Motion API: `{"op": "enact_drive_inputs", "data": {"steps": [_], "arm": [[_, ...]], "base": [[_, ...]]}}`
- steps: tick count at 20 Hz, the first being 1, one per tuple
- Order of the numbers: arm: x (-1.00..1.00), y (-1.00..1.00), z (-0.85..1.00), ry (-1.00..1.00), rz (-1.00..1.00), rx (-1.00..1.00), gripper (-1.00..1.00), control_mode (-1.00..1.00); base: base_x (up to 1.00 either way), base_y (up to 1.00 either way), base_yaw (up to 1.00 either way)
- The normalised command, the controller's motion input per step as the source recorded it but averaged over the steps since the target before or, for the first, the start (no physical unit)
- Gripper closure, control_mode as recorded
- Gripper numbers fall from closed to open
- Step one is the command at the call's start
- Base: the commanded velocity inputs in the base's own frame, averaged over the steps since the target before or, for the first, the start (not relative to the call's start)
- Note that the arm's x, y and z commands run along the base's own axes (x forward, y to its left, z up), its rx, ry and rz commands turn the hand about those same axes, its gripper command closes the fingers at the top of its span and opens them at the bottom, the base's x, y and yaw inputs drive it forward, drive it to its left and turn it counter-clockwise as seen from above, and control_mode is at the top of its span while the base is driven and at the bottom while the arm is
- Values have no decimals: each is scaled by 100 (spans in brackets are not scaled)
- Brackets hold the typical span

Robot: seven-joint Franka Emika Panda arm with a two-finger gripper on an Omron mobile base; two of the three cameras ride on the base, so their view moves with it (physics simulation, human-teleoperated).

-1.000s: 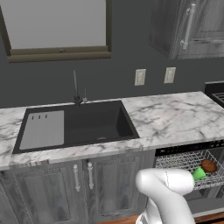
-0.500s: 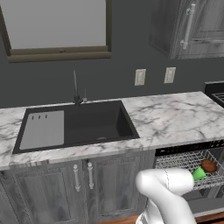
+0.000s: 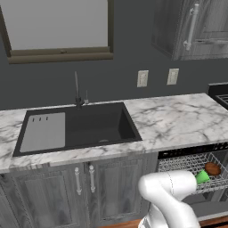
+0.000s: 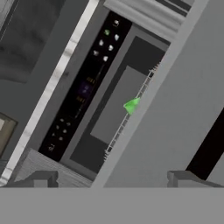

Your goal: Pick up the cup and bowl from the counter, place them in the dishwasher, and close the dishwasher door.

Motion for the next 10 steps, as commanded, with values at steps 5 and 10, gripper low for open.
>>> {"op": "enact_drive_inputs", "data": {"steps": [5, 10], "arm": [[39, -41, -22, -6, -1, 0, -100, -100], [20, -31, -52, -5, 0, 0, -100, -100]], "base": [[0, 0, 0], [0, 0, 0]]}}
